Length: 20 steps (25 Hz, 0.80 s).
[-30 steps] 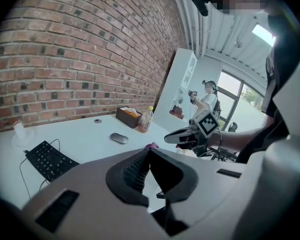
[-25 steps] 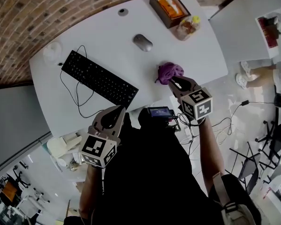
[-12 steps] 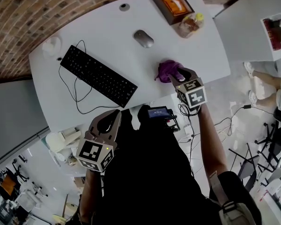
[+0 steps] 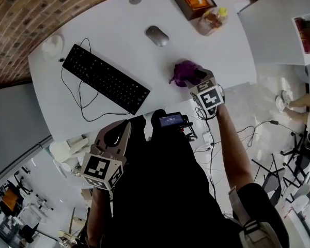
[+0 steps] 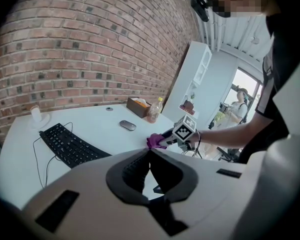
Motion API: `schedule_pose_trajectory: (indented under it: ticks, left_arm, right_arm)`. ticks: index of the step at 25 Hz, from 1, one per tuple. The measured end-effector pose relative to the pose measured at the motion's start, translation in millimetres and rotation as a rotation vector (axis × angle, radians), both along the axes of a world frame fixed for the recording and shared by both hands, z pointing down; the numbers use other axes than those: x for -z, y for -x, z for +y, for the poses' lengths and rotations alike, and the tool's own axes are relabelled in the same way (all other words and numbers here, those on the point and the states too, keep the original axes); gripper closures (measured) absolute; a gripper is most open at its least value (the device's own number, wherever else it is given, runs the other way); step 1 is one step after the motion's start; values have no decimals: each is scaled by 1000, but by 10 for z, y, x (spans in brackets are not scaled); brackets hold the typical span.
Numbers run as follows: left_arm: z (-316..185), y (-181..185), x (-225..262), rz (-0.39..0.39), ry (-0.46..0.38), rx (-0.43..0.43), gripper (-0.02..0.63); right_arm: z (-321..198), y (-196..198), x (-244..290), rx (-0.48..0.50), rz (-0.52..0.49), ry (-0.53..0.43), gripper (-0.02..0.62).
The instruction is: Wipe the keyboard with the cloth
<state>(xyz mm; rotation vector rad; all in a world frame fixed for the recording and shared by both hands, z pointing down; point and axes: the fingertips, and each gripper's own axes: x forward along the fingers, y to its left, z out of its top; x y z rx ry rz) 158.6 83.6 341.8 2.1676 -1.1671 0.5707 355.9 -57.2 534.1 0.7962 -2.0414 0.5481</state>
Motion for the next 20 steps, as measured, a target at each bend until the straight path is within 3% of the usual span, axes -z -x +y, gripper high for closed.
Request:
schedule_pose_trajectory:
  ticks: [9, 20]
  left_arm:
    - [69, 93, 34, -2, 0, 50, 591]
    - [113, 157, 95, 16, -40, 41, 591]
  right_arm:
    - [-22, -4, -182, -2, 57, 2, 388]
    - [-4, -68, -205, -39, 126, -15, 500]
